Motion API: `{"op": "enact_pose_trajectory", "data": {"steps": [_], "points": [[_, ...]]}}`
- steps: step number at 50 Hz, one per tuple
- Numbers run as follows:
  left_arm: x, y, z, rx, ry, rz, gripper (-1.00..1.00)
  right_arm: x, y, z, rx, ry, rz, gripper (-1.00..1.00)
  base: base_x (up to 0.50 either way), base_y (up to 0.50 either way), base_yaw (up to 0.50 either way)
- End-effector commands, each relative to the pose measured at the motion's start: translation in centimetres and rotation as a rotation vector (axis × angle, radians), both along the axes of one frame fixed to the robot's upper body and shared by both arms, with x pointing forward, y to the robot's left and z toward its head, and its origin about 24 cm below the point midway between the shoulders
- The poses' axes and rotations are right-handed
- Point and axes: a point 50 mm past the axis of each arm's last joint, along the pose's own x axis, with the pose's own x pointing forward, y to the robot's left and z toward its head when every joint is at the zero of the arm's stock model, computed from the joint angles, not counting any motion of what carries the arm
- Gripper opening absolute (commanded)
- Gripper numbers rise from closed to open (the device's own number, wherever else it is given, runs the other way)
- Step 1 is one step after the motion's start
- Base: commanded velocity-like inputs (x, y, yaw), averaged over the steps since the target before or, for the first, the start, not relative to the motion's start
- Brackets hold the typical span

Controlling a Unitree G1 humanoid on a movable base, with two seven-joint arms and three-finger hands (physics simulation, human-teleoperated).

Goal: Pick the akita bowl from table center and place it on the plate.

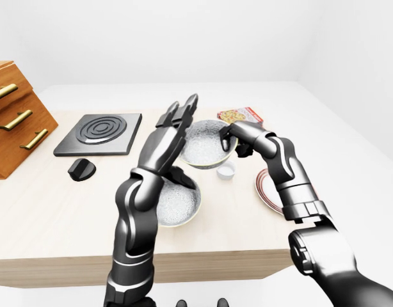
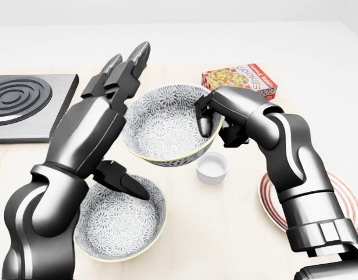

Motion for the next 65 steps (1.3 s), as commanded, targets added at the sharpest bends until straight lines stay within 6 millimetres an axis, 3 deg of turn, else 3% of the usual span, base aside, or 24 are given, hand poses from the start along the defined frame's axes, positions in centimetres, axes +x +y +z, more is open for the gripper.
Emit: {"op": "enact_pose_trajectory", "data": {"steps": [1,4,10,37,65], "points": [[-1.4,2.2,3.5,-0.445,-0.157,-0.183,1.0,-0.5,-1.3,0.2,0.22,0.033,0.0,-1.0,0.0,0.0,0.0],[0.1,3.8,2.7,-0.568,-0.134,-0.147,1.0,-0.8,-2.1,0.1,0.23,0.03,-0.021,-1.0,0.0,0.0,0.0],[1.1,4.4,1.9,-0.59,-0.104,-0.115,1.0,-1.3,-3.6,0.4,0.248,0.021,-0.06,-1.0,0.0,0.0,0.0],[0.3,3.2,1.7,-0.547,-0.109,-0.141,1.0,-4.7,-11.3,-0.5,0.311,-0.014,-0.278,-1.0,0.0,0.0,0.0],[0.3,2.7,1.4,-0.53,-0.092,-0.145,1.0,-8.2,-15.8,-3.4,0.352,-0.011,-0.426,-1.0,0.0,0.0,0.0]]}}
